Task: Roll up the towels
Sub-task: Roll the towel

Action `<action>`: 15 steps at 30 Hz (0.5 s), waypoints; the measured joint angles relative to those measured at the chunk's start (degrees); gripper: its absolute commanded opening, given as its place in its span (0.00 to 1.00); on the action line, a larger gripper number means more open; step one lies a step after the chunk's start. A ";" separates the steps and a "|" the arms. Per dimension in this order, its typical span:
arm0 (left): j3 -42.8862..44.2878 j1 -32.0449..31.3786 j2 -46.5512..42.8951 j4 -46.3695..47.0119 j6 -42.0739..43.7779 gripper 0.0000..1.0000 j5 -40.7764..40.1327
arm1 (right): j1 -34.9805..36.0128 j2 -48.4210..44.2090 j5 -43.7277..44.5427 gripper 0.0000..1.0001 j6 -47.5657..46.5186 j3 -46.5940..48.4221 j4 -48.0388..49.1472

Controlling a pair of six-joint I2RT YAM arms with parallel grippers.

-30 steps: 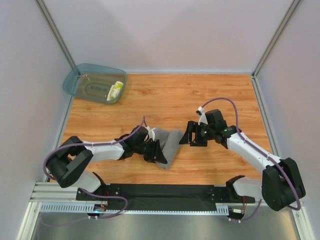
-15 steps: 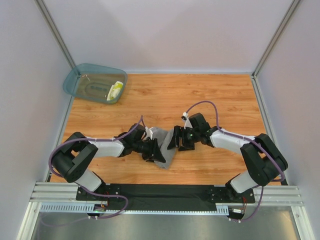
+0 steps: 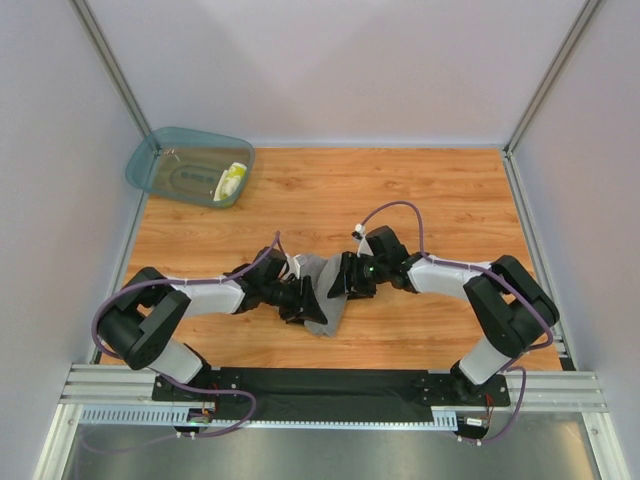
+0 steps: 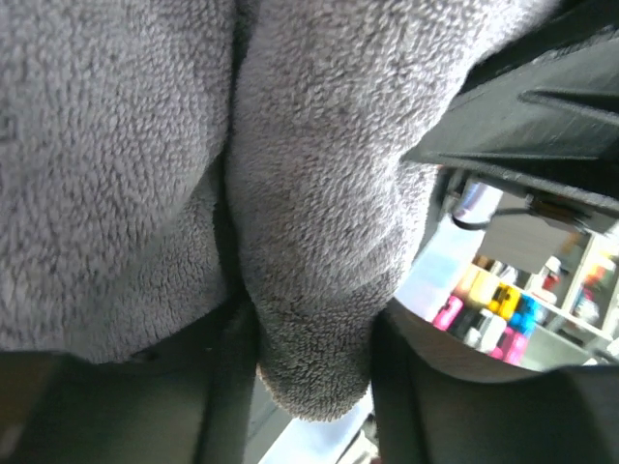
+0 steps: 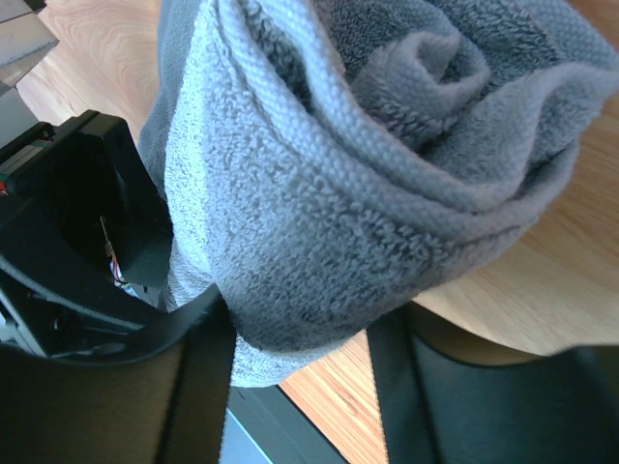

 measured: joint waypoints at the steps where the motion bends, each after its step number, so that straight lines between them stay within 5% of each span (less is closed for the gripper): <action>1: 0.22 0.00 -0.57 -1.27 0.55 0.55 -0.74 | 0.07 0.24 0.00 0.45 0.15 0.26 0.09; 15: 11.78 -4.13 -17.62 -34.01 11.32 0.61 -27.30 | 0.72 0.85 1.66 0.43 0.85 2.78 -1.55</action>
